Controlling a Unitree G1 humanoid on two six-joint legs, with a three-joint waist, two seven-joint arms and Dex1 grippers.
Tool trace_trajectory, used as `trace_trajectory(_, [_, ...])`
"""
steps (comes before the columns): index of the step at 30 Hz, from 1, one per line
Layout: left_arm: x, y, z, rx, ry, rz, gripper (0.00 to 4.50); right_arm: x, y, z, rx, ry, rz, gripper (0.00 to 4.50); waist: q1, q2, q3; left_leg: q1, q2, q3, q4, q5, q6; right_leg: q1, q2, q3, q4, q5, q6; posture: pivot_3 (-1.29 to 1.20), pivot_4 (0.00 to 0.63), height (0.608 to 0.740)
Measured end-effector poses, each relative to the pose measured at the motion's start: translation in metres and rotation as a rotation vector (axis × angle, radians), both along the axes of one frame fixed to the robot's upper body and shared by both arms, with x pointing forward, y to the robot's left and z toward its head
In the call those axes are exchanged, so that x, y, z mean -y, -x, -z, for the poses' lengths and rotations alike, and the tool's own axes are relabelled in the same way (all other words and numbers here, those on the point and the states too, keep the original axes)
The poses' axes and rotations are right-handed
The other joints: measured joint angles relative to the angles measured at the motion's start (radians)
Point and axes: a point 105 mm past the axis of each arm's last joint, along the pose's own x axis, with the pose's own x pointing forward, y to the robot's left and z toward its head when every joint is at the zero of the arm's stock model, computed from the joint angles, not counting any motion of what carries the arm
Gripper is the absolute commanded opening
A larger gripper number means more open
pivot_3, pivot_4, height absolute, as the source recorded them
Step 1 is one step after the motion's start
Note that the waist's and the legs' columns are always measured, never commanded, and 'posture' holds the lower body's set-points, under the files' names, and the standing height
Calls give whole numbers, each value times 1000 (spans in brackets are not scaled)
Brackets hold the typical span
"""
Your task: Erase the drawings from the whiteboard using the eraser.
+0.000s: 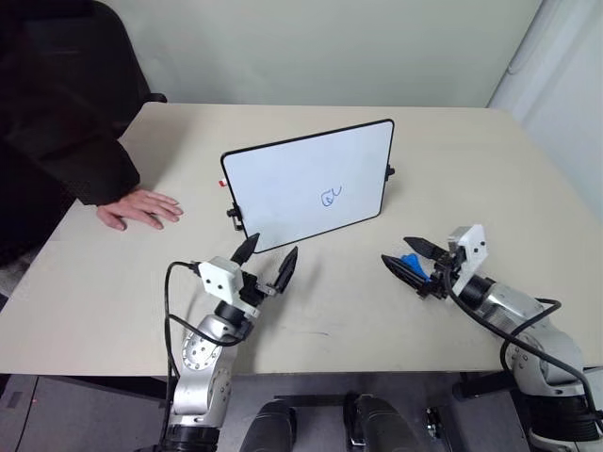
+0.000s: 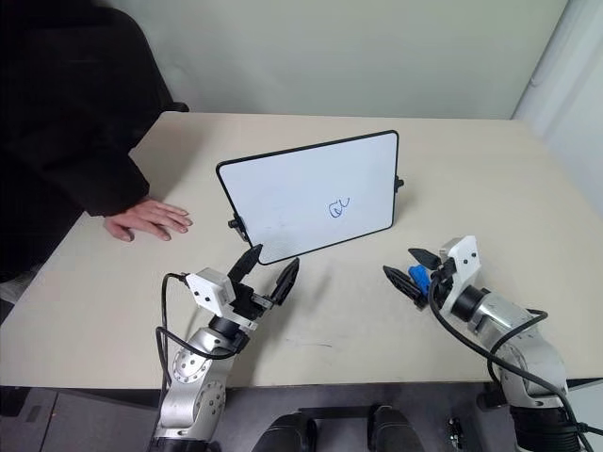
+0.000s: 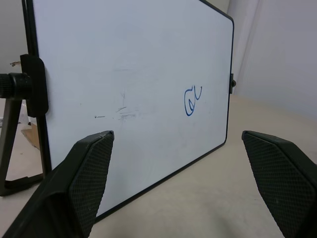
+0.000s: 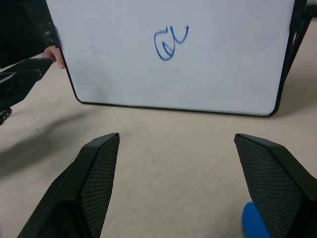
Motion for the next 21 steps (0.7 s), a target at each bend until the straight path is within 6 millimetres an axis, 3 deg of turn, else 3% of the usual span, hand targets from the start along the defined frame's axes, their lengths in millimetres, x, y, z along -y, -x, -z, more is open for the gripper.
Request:
trace_trajectory(10, [0,1,5,-25,-3,3,4500,13,-2,-1,-43,25,60,3921,0,0,0,0,0,0,0,0,0,0,0,0,0,0,0,0,150,740])
trace_trajectory(15, [3,1,8,-34,-5,22,4500,37,-3,0,-169,77,139,3921,1,0,0,0,0,2,1,0,1,0,0,1,0,0,0,0,150,740])
trace_trajectory(21, [7,-1,9,-36,0,36,4500,56,-5,-8,-298,266,169,3921,1,0,0,0,0,3,1,0,1,0,1,2,0,0,1,0,150,740])
